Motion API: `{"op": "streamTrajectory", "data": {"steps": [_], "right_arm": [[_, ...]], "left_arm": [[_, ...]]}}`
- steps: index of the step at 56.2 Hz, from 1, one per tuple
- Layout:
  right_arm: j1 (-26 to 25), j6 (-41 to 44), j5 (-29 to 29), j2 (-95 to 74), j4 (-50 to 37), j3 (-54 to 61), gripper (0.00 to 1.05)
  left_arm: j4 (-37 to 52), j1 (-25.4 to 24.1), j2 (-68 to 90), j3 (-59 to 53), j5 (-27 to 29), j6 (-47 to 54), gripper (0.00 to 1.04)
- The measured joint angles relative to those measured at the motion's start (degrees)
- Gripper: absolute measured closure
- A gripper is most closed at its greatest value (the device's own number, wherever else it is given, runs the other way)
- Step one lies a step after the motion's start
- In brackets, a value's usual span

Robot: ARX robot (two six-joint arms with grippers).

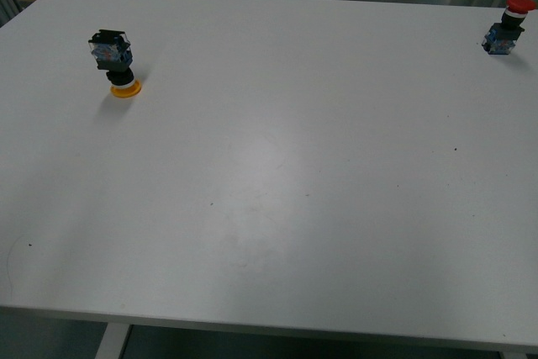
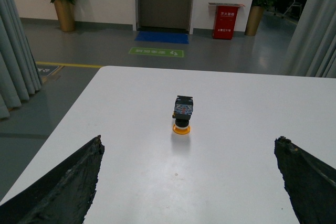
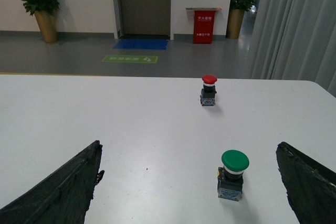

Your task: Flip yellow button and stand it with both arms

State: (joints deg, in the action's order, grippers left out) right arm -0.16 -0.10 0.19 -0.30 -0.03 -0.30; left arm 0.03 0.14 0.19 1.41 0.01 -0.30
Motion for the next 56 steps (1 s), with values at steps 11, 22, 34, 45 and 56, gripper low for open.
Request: {"op": "streamTrajectory", "data": {"steps": [11,22,34,45,56], "right_arm": [[0.0,0.0,0.0,0.0,0.0,0.0,0.07],[0.0,0.0,0.0,0.0,0.0,0.0,0.07],[0.0,0.0,0.0,0.0,0.0,0.0,0.07],[0.0,0.0,0.0,0.0,0.0,0.0,0.07],[0.0,0.0,0.0,0.0,0.0,0.0,0.07]], "left_arm": [[0.0,0.0,0.0,0.0,0.0,0.0,0.07],[0.0,0.0,0.0,0.0,0.0,0.0,0.07],[0.0,0.0,0.0,0.0,0.0,0.0,0.07],[0.0,0.0,0.0,0.0,0.0,0.0,0.07],[0.0,0.0,0.0,0.0,0.0,0.0,0.07]]}}
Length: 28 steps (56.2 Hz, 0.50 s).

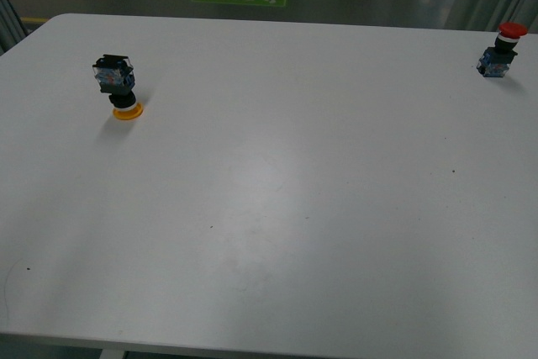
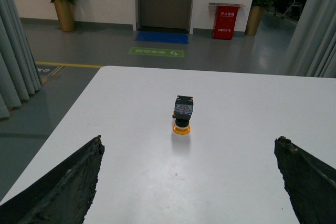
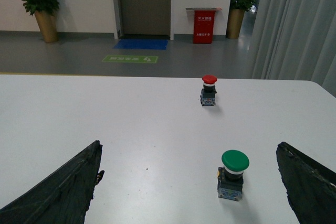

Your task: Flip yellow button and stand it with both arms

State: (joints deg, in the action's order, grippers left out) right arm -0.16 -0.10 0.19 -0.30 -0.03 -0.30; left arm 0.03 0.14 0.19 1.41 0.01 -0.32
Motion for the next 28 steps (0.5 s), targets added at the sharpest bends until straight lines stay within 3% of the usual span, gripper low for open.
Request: {"op": "streamTrajectory", "data": {"steps": [13,16,21,28], "right_arm": [[0.0,0.0,0.0,0.0,0.0,0.0,0.07],[0.0,0.0,0.0,0.0,0.0,0.0,0.07],[0.0,0.0,-0.1,0.0,0.0,0.0,0.07],[0.0,0.0,-0.1,0.1,0.0,0.0,0.07]], "left_arm": [[0.0,0.0,0.0,0.0,0.0,0.0,0.07],[-3.8,-0.3,2.0,1.3,1.4,-2.7,0.07],[-14.8,-5.8,14.7,7.5,-2.9,-11.7,0.07],[-6.3,-15.1,33.4,12.8,-9.6,-15.5,0.07]]}}
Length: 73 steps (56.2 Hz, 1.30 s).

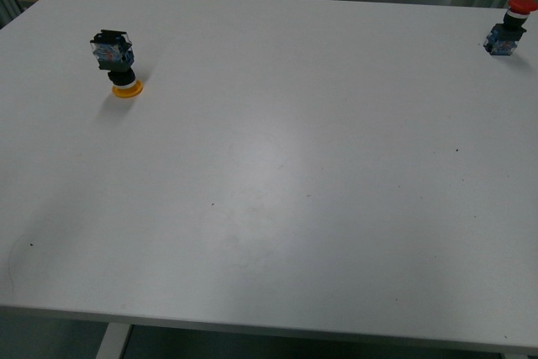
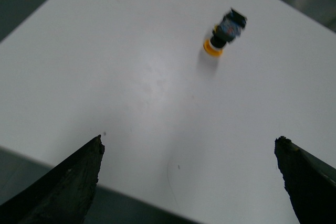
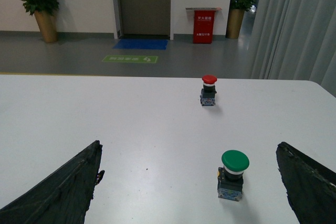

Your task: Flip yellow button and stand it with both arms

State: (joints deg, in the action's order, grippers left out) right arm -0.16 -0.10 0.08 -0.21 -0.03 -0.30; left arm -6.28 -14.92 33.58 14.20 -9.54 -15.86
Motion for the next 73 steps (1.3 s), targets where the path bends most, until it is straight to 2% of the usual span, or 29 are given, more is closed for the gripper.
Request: {"op": "streamTrajectory", "data": {"steps": [9,26,39,50,58,66,73], "right_arm": [[0.0,0.0,0.0,0.0,0.0,0.0,0.07],[0.0,0.0,0.0,0.0,0.0,0.0,0.07],[0.0,0.0,0.0,0.0,0.0,0.0,0.07],[0.0,0.0,0.0,0.0,0.0,0.0,0.07],[0.0,0.0,0.0,0.0,0.0,0.0,0.07],[0.0,0.0,0.0,0.0,0.0,0.0,0.07],[0.0,0.0,0.0,0.0,0.0,0.0,0.07]], "left_arm": [[11.9,-4.0,21.7,9.0,-1.1,4.6,0.07],[15.8,-1.6,48.8,23.5,-1.9,12.6,0.07],[16.1,1.1,61.3,35.5,-1.0,14.4,0.07],[17.8,4.6,68.4,42.1,-5.7,12.5,0.07],[17.0,7.9,71.1,46.1,-5.8,10.7,0.07],[12.5,10.8,73.2,49.2,-6.0,9.4,0.07],[8.3,12.7,75.7,51.8,-2.8,10.3,0.07]]}}
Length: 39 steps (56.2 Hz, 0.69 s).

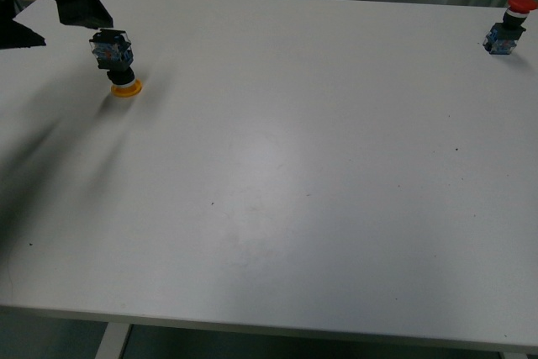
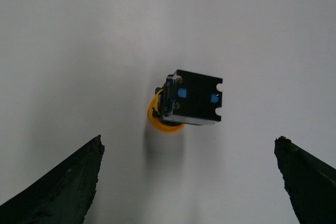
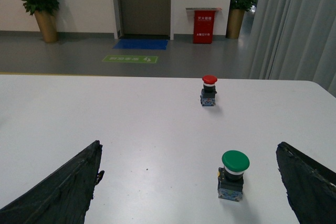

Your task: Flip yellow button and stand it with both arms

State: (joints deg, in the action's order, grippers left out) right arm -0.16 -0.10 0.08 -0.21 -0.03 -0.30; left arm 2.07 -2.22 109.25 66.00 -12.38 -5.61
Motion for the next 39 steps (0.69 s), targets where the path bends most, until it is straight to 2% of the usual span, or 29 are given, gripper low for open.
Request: {"op": "streamTrajectory", "data": {"steps": [21,39], "right_arm": [[0.0,0.0,0.0,0.0,0.0,0.0,0.07],[0.0,0.0,0.0,0.0,0.0,0.0,0.07]], "left_arm": [[-6.0,2.3,2.5,5.7,4.5,5.4,0.07],[-8.8,3.0,4.6,8.7,3.3,5.9,0.07]]}}
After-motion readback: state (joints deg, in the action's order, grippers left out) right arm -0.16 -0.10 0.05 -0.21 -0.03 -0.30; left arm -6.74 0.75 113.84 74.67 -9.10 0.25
